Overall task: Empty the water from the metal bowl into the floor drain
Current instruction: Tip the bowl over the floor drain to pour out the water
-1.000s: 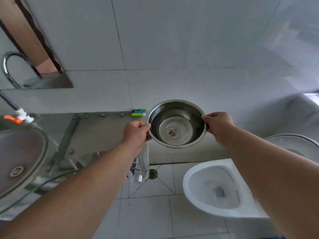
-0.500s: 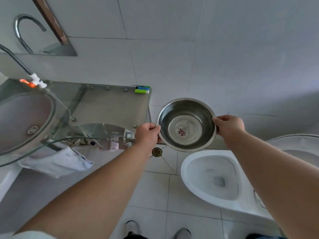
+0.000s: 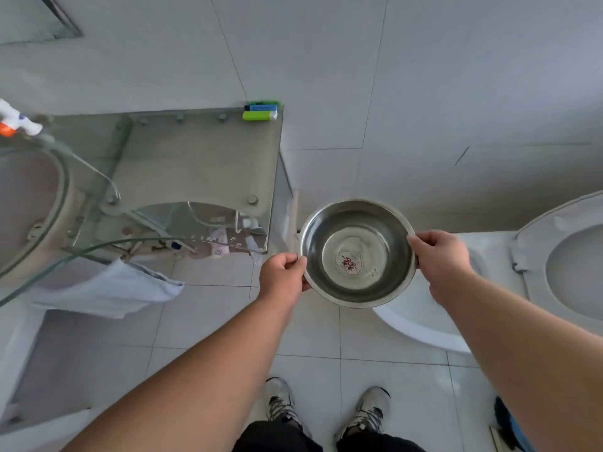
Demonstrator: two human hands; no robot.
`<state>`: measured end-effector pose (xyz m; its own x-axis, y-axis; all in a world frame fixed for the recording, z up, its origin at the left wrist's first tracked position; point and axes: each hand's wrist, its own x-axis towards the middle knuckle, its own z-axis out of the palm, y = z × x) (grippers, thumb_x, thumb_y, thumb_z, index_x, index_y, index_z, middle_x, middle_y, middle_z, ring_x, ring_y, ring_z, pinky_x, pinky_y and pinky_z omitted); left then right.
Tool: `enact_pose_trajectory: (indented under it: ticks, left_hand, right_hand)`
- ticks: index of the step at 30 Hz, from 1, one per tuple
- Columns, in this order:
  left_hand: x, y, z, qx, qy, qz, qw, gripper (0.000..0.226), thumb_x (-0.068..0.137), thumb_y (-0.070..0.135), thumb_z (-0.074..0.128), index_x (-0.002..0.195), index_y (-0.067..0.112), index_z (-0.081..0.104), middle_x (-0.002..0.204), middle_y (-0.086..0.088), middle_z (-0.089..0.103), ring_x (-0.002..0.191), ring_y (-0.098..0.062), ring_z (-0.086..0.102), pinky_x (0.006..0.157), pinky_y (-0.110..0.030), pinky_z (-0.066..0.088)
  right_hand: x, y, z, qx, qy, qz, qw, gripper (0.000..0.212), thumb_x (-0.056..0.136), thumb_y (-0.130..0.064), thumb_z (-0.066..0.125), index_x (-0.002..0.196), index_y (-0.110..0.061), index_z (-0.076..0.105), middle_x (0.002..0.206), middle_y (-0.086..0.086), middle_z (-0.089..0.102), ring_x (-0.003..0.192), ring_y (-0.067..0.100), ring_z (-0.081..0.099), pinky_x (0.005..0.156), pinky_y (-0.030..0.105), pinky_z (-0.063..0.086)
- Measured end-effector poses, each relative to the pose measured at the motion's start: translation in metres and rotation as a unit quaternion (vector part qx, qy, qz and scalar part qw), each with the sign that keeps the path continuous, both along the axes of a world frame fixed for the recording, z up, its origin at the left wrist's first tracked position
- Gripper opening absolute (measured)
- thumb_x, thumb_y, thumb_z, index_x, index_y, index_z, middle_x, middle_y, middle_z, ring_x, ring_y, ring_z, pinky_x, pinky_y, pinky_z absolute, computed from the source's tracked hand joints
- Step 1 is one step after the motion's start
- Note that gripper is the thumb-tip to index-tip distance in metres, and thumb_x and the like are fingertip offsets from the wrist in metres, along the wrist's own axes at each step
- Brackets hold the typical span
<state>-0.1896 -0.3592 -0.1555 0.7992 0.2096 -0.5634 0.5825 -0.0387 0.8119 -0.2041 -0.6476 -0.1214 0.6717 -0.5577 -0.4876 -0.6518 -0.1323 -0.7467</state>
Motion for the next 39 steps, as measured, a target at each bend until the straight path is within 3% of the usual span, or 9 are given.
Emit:
enact_pose_trajectory:
  ticks: [7, 12, 16, 20, 24, 28, 31, 35, 39]
  left_hand:
    - [0.001, 0.038, -0.074, 0.034, 0.025, -0.023, 0.999, 0.012, 0.105, 0.015, 0.071, 0.113, 0.007, 0.077, 0.108, -0.020, 0.081, 0.086, -0.025, 0.075, 0.062, -0.025, 0.063]
    - [0.011, 0.063, -0.123, 0.050, 0.025, -0.041, 0.998, 0.008, 0.104, 0.013, 0.072, 0.105, 0.009, 0.079, 0.096, -0.015, 0.081, 0.078, -0.023, 0.074, 0.062, -0.025, 0.062]
    - [0.020, 0.085, -0.166, 0.074, 0.045, -0.064, 0.994, 0.010, 0.105, 0.017, 0.072, 0.106, 0.011, 0.080, 0.096, -0.015, 0.086, 0.084, -0.028, 0.081, 0.072, -0.038, 0.067]
    - [0.031, 0.105, -0.216, 0.104, 0.050, -0.092, 0.989, 0.011, 0.104, 0.018, 0.072, 0.102, 0.013, 0.081, 0.089, -0.011, 0.087, 0.079, -0.025, 0.080, 0.068, -0.036, 0.065]
    - [0.038, 0.117, -0.277, 0.112, 0.060, -0.108, 0.986, 0.014, 0.105, 0.014, 0.069, 0.103, 0.009, 0.082, 0.091, -0.019, 0.085, 0.077, -0.027, 0.077, 0.070, -0.041, 0.065]
    - [0.040, 0.127, -0.334, 0.115, 0.066, -0.108, 0.985, 0.014, 0.107, 0.011, 0.069, 0.107, 0.005, 0.081, 0.099, -0.027, 0.084, 0.081, -0.031, 0.076, 0.077, -0.047, 0.066]
    - [0.040, 0.130, -0.367, 0.115, 0.068, -0.108, 0.985, 0.013, 0.107, 0.009, 0.068, 0.106, 0.004, 0.081, 0.098, -0.029, 0.083, 0.083, -0.035, 0.075, 0.078, -0.048, 0.065]
    - [0.051, 0.132, -0.414, 0.112, 0.070, -0.120, 0.984, 0.014, 0.107, 0.007, 0.068, 0.112, 0.001, 0.080, 0.100, -0.028, 0.083, 0.085, -0.036, 0.076, 0.079, -0.048, 0.065]
    - [0.067, 0.128, -0.456, 0.113, 0.058, -0.113, 0.986, 0.012, 0.106, 0.008, 0.070, 0.108, 0.003, 0.080, 0.097, -0.025, 0.085, 0.083, -0.034, 0.078, 0.079, -0.048, 0.068]
  right_hand:
    - [-0.021, 0.043, -0.084, 0.047, -0.010, -0.027, 0.998, 0.014, 0.101, -0.026, 0.071, 0.091, -0.018, 0.078, 0.081, 0.003, 0.077, 0.067, 0.019, 0.064, 0.060, 0.031, 0.053]
    - [-0.027, 0.074, -0.142, 0.079, -0.024, -0.065, 0.994, 0.014, 0.103, -0.026, 0.072, 0.091, -0.022, 0.078, 0.083, 0.000, 0.079, 0.073, 0.016, 0.070, 0.066, 0.028, 0.053]
    - [-0.032, 0.098, -0.189, 0.098, -0.030, -0.100, 0.990, 0.013, 0.102, -0.027, 0.073, 0.091, -0.023, 0.078, 0.081, -0.004, 0.079, 0.075, 0.013, 0.072, 0.066, 0.028, 0.053]
    - [-0.037, 0.123, -0.242, 0.117, -0.031, -0.123, 0.985, 0.011, 0.102, -0.026, 0.072, 0.093, -0.021, 0.077, 0.083, -0.003, 0.078, 0.081, 0.017, 0.074, 0.073, 0.030, 0.056]
    - [-0.042, 0.139, -0.298, 0.127, -0.032, -0.134, 0.982, 0.018, 0.104, -0.026, 0.070, 0.086, -0.026, 0.072, 0.077, -0.004, 0.076, 0.070, 0.010, 0.070, 0.067, 0.025, 0.051]
    - [-0.047, 0.150, -0.351, 0.139, -0.024, -0.133, 0.981, 0.015, 0.105, -0.026, 0.069, 0.091, -0.027, 0.072, 0.087, -0.001, 0.079, 0.082, 0.015, 0.074, 0.070, 0.024, 0.052]
    - [-0.047, 0.154, -0.386, 0.139, -0.014, -0.134, 0.981, 0.015, 0.105, -0.026, 0.069, 0.092, -0.030, 0.072, 0.087, -0.006, 0.079, 0.082, 0.009, 0.073, 0.073, 0.022, 0.053]
    - [-0.034, 0.153, -0.443, 0.126, -0.017, -0.131, 0.983, 0.016, 0.105, -0.024, 0.070, 0.089, -0.027, 0.072, 0.087, -0.002, 0.077, 0.075, 0.009, 0.069, 0.063, 0.014, 0.049]
    - [-0.015, 0.149, -0.495, 0.101, -0.018, -0.108, 0.989, 0.015, 0.105, -0.026, 0.070, 0.090, -0.025, 0.072, 0.086, -0.004, 0.076, 0.076, 0.011, 0.068, 0.066, 0.024, 0.049]
